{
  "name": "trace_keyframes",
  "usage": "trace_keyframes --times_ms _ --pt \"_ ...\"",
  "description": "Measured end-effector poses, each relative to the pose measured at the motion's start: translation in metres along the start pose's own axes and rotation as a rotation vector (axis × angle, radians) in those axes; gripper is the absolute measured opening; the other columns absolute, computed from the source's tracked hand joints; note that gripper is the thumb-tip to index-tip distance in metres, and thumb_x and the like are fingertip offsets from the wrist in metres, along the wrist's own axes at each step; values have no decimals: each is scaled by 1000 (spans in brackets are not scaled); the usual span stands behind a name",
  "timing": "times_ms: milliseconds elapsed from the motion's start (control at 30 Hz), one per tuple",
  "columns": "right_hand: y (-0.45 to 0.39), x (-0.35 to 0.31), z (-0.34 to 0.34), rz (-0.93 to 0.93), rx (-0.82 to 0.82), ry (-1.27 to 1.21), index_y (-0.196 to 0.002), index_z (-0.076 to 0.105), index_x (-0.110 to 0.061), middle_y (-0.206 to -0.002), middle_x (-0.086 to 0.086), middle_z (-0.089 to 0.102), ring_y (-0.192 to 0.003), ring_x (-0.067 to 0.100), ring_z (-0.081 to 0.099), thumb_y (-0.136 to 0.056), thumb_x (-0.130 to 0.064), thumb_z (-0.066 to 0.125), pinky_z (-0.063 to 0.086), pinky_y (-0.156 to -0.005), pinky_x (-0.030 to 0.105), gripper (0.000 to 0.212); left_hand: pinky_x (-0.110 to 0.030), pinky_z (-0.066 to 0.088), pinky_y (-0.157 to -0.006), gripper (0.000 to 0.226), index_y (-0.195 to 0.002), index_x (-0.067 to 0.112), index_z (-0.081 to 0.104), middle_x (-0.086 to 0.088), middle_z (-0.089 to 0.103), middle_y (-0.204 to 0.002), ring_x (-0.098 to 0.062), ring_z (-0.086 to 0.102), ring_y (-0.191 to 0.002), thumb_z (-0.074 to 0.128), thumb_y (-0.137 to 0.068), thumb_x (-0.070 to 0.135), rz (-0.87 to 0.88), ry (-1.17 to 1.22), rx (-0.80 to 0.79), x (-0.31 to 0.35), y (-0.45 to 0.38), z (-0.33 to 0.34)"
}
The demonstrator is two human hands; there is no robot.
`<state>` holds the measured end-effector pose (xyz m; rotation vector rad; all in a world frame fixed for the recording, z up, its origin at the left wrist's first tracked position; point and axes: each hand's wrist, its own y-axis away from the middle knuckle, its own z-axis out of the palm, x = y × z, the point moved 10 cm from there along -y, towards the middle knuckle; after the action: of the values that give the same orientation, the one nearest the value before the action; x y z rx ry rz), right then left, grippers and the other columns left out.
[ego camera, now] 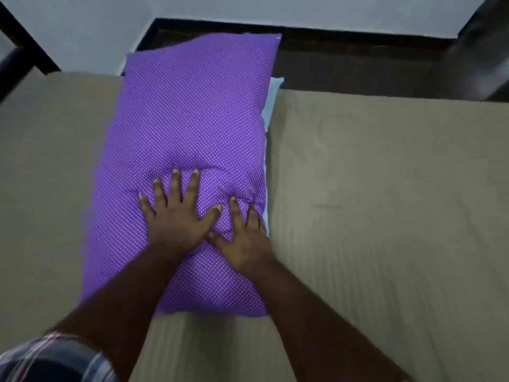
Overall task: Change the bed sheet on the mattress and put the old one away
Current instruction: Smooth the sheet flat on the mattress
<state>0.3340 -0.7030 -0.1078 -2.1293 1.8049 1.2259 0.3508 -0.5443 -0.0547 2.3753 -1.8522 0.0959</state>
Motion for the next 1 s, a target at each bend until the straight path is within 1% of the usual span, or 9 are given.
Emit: trace_keyframes --times_ms 167,300,433,500,567,633,700,867,1000 --pt "16 9 -26 -67 86 -289 -154 -4 -52 -169 2 1 -155 21 2 -87 -75 48 12 -125 48 88 -71 1 -116 92 -160 38 9 -9 13 -168 -44 7 -152 32 -83 83 29 -1 107 25 3 -25" --pt "44 53 -45 -7 205 -655 -155 25 -43 -158 -11 37 -141 10 40 -93 -69 43 34 -119 41 69 -73 1 -115 91 -160 26 16 -11 15 -167 -43 4 -153 57 -88 65 -2 107 186 56 21 -67" --pt "87 121 -47 137 297 -798 -147 50 -17 -148 -2 53 -127 -4 48 -105 -31 50 33 -114 17 44 -66 7 -120 70 -155 12 33 -12 33 -161 -39 15 -152 57 -93 34 304 247 314 147 72 -84" --pt "120 170 -45 219 409 -631 -141 56 -12 -141 3 59 -126 6 53 -103 -22 55 35 -115 22 39 -59 20 -121 62 -151 8 41 -11 41 -157 -32 24 -151 52 -93 27 464 485 234 196 117 -57" --pt "149 206 -34 187 414 -330 -136 60 -13 -137 6 61 -126 18 56 -101 -29 52 39 -113 31 39 -47 27 -121 54 -148 9 45 -7 44 -154 -22 31 -149 48 -95 21 564 656 55 237 167 -10" --pt "171 228 -8 98 352 -92 -138 56 -13 -141 7 58 -129 25 54 -100 -37 42 40 -111 41 47 -38 28 -121 50 -147 11 48 -1 45 -154 -15 34 -148 46 -98 20 568 720 -127 259 211 49" --pt "196 244 9 73 367 44 -143 52 -13 -146 9 54 -135 27 49 -99 -32 39 39 -112 46 50 -38 28 -121 50 -145 11 50 3 44 -153 -15 36 -147 41 -100 28 474 723 -253 259 242 106" --pt "233 263 25 -37 412 335 -148 47 -25 -158 3 41 -148 23 33 -97 -42 49 22 -121 49 54 -56 25 -119 65 -143 8 52 -12 45 -154 -35 36 -146 34 -96 48 372 204 -264 237 284 195" --pt "275 328 -11 94 521 363 -149 48 -19 -158 3 40 -149 23 33 -97 -62 40 21 -121 51 68 -55 16 -121 75 -151 13 44 -14 39 -158 -37 29 -149 41 -91 57 385 7 -156 245 296 198"
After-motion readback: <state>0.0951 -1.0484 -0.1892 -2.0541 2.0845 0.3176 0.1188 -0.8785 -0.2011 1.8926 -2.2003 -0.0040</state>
